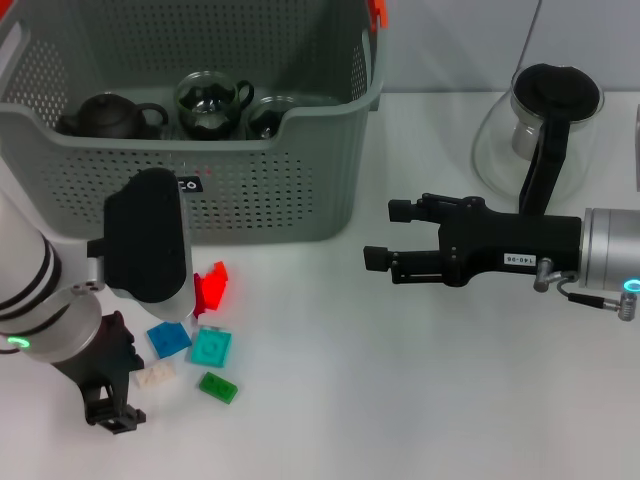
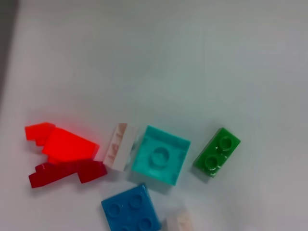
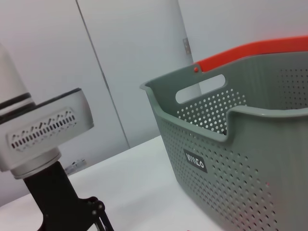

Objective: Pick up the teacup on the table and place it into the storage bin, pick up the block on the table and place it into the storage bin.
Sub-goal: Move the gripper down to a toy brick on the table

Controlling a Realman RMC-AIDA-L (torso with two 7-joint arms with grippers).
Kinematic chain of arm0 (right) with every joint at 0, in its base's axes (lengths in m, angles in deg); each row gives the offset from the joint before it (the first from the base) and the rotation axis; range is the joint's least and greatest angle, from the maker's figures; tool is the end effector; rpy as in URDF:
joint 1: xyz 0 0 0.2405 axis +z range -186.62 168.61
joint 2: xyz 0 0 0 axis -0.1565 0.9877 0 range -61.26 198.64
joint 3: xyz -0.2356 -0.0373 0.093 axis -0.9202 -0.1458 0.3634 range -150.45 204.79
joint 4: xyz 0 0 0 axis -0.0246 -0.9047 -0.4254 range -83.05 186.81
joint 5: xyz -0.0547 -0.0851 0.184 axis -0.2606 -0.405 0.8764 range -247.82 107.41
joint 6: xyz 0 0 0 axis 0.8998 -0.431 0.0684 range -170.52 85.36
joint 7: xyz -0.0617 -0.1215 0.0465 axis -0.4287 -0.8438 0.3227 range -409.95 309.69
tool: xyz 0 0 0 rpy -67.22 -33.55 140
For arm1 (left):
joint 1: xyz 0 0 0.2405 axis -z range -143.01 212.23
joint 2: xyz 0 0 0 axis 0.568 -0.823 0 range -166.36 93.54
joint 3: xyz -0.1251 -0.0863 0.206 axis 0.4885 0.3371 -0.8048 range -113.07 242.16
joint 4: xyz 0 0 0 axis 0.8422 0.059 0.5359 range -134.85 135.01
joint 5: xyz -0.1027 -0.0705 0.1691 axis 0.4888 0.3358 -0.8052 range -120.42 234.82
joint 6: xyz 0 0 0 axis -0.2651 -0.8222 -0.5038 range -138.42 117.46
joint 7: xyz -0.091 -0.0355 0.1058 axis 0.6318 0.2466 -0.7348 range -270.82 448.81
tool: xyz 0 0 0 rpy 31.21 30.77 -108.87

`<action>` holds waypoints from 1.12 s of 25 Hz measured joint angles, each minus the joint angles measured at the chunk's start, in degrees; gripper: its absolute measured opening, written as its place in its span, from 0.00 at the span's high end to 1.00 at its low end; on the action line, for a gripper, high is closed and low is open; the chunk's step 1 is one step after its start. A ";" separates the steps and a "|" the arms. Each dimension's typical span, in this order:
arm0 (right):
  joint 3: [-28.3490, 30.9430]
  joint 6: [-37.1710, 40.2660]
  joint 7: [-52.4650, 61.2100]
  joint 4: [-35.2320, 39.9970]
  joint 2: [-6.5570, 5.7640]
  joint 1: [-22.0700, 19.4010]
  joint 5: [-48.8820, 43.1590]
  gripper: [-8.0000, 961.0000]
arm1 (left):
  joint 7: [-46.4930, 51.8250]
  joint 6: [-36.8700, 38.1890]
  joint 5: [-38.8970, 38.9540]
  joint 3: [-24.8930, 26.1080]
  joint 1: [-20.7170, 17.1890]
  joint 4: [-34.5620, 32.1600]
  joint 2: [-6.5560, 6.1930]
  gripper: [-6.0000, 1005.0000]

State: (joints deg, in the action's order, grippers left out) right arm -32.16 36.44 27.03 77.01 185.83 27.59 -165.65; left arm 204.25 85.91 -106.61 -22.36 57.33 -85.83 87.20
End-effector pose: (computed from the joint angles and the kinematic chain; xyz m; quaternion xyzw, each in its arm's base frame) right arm 0.2246 0.3512 -0.0443 -0.9371 0.2121 0.2620 0.0908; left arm -0.2256 0.2957 -0.0097 -0.9347 -0.0826 0.3367 0.0786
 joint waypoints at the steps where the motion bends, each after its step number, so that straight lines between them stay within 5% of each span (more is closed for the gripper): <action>1: 0.00 0.00 0.00 0.00 -0.02 0.00 0.00 0.05 | -0.14 0.39 0.01 0.00 -0.06 -0.43 0.05 0.43; 10: 0.00 -0.01 0.00 0.00 -0.07 -0.06 0.00 0.05 | 0.23 -0.70 0.07 1.32 0.16 -0.51 0.39 0.44; 28: 0.00 -0.22 0.00 0.00 -0.17 0.01 -0.09 0.05 | 8.72 -1.69 0.07 4.55 6.96 9.61 -0.14 0.45</action>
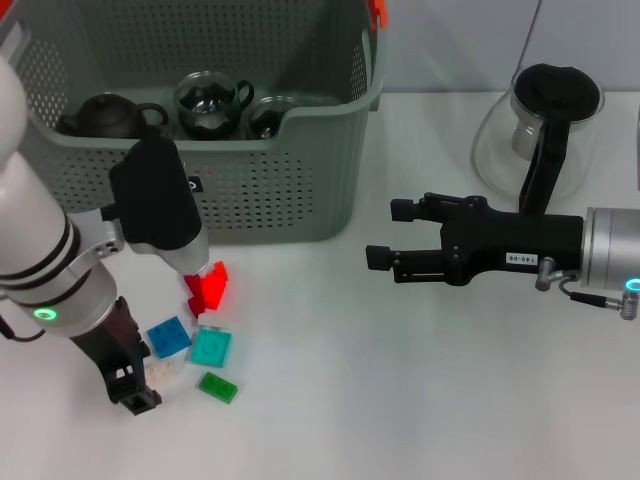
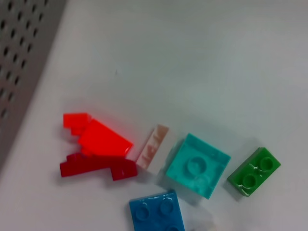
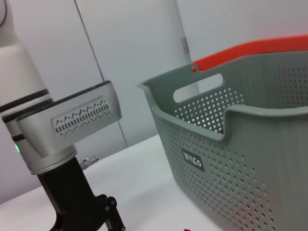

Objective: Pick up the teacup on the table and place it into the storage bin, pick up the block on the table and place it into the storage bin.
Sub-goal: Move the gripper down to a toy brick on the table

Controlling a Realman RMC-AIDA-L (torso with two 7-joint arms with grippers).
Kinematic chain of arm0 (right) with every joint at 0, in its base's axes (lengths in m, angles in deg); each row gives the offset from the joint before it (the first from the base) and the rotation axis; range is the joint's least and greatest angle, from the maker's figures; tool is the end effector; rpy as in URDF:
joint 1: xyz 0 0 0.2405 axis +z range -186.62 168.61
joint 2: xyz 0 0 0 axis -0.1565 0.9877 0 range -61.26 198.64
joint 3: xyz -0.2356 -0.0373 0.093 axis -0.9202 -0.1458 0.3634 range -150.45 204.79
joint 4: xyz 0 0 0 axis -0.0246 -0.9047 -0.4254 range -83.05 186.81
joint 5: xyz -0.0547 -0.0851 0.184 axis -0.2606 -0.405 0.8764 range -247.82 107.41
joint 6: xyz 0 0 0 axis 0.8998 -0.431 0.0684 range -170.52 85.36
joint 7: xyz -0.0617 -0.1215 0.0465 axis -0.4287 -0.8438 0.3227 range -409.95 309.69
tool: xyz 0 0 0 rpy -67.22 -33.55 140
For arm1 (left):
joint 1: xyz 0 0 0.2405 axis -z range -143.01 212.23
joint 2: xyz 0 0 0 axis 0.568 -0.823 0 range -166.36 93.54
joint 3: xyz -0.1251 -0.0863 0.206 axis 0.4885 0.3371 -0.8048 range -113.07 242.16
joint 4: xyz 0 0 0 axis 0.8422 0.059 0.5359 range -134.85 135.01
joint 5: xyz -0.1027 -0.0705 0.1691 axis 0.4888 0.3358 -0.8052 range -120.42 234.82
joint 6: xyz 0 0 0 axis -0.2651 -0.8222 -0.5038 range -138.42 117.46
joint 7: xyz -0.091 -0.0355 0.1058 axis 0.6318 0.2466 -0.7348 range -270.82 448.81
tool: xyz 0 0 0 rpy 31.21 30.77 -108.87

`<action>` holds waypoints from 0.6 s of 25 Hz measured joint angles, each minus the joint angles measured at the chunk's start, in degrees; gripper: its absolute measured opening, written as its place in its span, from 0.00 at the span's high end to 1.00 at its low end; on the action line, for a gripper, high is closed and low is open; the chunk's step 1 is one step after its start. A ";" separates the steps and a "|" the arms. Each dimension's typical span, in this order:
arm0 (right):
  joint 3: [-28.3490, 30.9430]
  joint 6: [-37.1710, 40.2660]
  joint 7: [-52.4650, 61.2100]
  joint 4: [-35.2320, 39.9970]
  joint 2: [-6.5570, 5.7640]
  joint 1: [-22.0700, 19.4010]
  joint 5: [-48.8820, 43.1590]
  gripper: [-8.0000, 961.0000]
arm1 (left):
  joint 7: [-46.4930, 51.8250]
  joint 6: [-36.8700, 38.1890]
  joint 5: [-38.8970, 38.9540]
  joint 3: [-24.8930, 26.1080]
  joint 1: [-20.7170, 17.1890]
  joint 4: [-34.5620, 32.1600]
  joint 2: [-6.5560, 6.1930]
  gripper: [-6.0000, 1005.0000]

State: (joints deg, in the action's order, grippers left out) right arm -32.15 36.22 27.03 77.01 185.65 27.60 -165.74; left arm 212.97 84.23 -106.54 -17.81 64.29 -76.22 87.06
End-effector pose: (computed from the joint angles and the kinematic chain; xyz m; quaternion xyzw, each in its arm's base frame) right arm 0.2257 0.3521 -0.0432 -0.9375 0.2121 0.2596 0.0933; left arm -0.2265 0.3177 -0.0159 -0.9239 -0.1723 0.3289 0.0926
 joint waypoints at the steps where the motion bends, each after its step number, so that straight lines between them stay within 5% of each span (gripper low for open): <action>1: 0.00 -0.01 0.00 0.00 -0.02 0.02 0.00 0.05 | 0.51 0.00 0.00 0.10 0.31 0.52 -0.10 0.45; 15: 0.00 -0.24 -0.51 0.00 -0.04 0.13 0.08 0.05 | 2.84 0.74 0.00 2.91 3.20 4.70 -0.18 0.46</action>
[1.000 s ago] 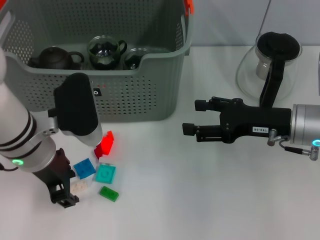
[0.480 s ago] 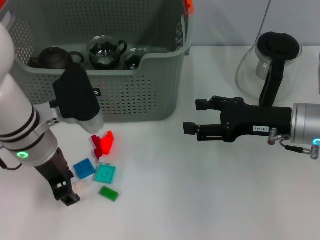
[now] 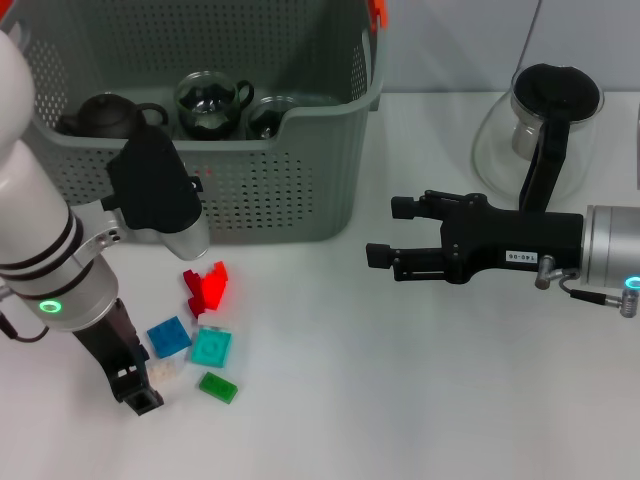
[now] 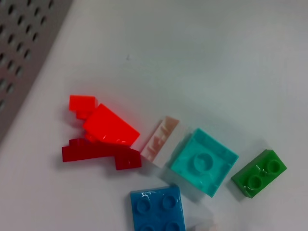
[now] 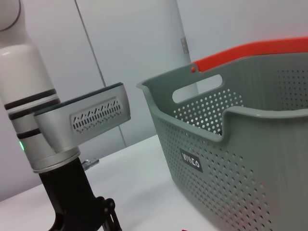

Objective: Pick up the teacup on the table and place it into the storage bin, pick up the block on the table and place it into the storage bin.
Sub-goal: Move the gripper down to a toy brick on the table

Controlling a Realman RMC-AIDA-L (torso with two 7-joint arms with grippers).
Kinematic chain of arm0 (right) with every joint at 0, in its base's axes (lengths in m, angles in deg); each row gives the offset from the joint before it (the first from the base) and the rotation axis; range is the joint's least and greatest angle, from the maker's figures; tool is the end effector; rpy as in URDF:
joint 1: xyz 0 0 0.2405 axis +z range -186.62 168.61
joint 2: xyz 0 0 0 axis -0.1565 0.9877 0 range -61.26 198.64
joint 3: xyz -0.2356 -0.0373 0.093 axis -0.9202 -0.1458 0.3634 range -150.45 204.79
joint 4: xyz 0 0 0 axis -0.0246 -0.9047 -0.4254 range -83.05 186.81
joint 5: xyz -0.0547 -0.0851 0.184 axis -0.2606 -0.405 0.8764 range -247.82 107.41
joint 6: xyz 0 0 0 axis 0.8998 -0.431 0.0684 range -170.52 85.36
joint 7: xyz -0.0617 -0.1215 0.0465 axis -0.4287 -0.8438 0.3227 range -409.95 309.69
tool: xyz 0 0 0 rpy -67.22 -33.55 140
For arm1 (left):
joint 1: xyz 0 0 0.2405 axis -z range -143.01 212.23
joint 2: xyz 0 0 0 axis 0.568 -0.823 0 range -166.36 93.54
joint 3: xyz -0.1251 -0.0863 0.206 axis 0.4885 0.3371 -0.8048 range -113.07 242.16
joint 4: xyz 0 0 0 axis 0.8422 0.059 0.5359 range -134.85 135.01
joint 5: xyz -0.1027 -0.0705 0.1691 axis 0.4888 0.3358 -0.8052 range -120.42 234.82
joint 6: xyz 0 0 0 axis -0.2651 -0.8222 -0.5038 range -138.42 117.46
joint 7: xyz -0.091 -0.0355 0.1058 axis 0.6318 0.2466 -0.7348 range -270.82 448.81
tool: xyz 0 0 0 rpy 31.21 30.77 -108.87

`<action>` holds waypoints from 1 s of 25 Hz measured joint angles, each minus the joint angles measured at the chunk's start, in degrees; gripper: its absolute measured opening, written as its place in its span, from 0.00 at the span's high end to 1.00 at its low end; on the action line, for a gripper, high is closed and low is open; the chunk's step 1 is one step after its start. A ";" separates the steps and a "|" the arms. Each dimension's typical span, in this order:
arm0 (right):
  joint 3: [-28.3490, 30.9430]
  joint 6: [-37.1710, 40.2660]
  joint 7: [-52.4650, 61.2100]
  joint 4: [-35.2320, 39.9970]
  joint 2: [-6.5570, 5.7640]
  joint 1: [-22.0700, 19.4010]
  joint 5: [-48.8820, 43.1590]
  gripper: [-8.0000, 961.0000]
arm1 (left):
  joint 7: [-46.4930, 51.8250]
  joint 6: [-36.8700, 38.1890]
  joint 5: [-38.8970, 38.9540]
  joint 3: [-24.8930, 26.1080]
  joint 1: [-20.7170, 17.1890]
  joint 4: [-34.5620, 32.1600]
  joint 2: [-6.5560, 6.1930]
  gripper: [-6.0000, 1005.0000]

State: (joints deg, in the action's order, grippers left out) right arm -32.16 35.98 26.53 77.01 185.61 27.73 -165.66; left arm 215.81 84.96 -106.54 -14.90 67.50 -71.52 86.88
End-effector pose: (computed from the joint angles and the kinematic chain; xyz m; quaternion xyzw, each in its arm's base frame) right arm 0.2253 0.3533 -0.0429 -0.9385 0.2075 0.2587 0.0964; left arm -0.2284 0.3238 -0.0168 -0.9160 -0.2145 0.3282 0.0848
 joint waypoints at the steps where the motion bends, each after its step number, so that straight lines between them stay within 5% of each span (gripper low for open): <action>1: 0.00 0.00 0.00 0.00 -0.01 0.00 0.01 0.05 | 0.19 0.00 0.00 0.01 0.11 0.16 -0.01 0.46; 25: 0.00 0.10 -0.11 0.00 -0.03 0.00 0.01 0.05 | 1.36 -0.02 0.00 -0.51 1.13 1.82 0.13 0.48</action>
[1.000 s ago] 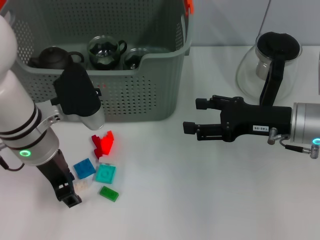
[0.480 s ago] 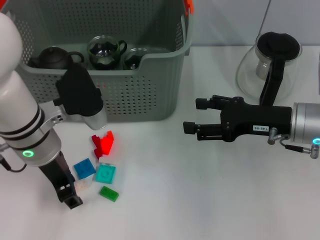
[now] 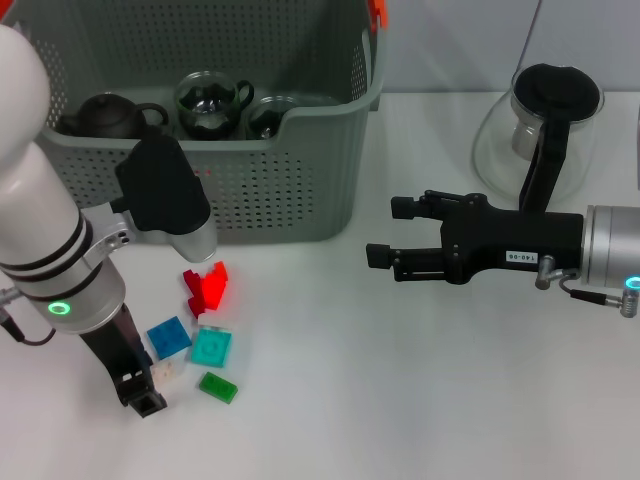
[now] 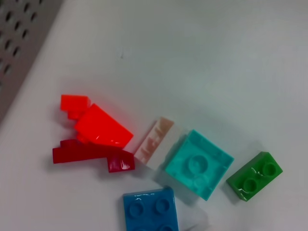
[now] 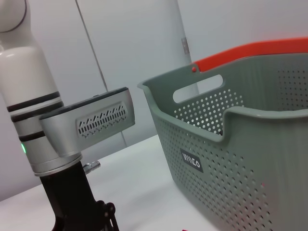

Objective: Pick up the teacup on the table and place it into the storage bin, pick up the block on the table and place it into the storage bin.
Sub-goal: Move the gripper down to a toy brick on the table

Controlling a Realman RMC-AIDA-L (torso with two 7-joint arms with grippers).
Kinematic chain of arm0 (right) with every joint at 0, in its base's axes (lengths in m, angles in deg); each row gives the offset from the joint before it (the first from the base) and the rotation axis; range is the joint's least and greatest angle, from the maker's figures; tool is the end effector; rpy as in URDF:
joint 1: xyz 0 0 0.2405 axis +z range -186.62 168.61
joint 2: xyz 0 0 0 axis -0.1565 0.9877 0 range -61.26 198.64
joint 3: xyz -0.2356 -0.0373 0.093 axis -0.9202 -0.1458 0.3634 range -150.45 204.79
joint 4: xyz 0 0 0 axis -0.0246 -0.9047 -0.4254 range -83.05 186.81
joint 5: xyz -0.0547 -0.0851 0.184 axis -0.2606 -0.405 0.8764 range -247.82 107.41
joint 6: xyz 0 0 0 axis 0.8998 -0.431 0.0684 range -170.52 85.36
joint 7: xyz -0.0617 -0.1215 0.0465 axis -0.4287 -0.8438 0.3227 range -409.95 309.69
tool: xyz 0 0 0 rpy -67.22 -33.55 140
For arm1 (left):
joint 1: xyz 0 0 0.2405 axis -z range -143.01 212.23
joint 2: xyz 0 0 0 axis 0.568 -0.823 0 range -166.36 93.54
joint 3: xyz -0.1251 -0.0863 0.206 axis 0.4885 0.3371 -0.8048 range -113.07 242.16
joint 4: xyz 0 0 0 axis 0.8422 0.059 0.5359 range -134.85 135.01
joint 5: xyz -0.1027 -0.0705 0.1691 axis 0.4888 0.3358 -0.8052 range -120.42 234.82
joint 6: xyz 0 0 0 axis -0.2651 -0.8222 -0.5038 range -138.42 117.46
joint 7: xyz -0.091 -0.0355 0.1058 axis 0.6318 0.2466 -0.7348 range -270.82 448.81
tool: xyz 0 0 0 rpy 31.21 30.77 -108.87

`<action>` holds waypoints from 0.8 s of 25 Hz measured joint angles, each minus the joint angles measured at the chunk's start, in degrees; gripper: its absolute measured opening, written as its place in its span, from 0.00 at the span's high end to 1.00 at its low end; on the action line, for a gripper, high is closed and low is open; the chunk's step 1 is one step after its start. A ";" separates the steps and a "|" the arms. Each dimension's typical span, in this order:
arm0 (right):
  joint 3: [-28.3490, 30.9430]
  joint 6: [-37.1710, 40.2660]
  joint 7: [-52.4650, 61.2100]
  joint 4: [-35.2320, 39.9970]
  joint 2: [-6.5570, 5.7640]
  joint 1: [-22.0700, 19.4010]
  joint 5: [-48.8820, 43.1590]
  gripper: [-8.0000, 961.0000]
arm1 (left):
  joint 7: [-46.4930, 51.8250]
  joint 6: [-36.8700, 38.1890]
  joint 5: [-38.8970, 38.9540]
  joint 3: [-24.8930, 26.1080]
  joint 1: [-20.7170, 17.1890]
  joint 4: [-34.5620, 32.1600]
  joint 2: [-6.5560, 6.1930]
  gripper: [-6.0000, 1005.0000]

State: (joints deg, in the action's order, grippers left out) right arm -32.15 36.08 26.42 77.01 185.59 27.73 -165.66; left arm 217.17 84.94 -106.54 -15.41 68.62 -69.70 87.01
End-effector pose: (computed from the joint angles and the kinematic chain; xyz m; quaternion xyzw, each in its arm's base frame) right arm 0.2253 0.3532 -0.0427 -0.9387 0.2064 0.2589 0.0961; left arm -0.2270 0.3241 -0.0221 -0.9131 -0.2216 0.3331 0.0780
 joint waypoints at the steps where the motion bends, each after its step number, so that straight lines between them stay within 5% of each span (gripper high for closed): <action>1: 0.00 0.00 0.00 0.00 0.00 0.00 0.00 0.05 | -0.03 -0.04 0.00 -0.02 0.00 0.00 -0.03 0.48; 6: 0.00 0.18 0.00 0.00 0.00 0.00 0.01 0.05 | -0.32 -0.47 0.00 0.31 0.20 0.00 -0.27 0.48; 11: 0.00 0.29 0.00 0.00 0.00 0.00 0.01 0.05 | -0.41 -1.03 0.00 -0.07 0.65 0.99 -0.36 0.70; 20: 0.00 0.36 0.09 0.00 0.00 -0.09 0.00 0.05 | -0.24 -1.30 -0.10 -0.65 0.89 1.23 -0.37 0.85</action>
State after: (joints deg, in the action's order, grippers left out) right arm -32.15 36.44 26.50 77.01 185.59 27.65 -165.65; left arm 216.93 83.64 -106.64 -16.06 69.51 -68.47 86.63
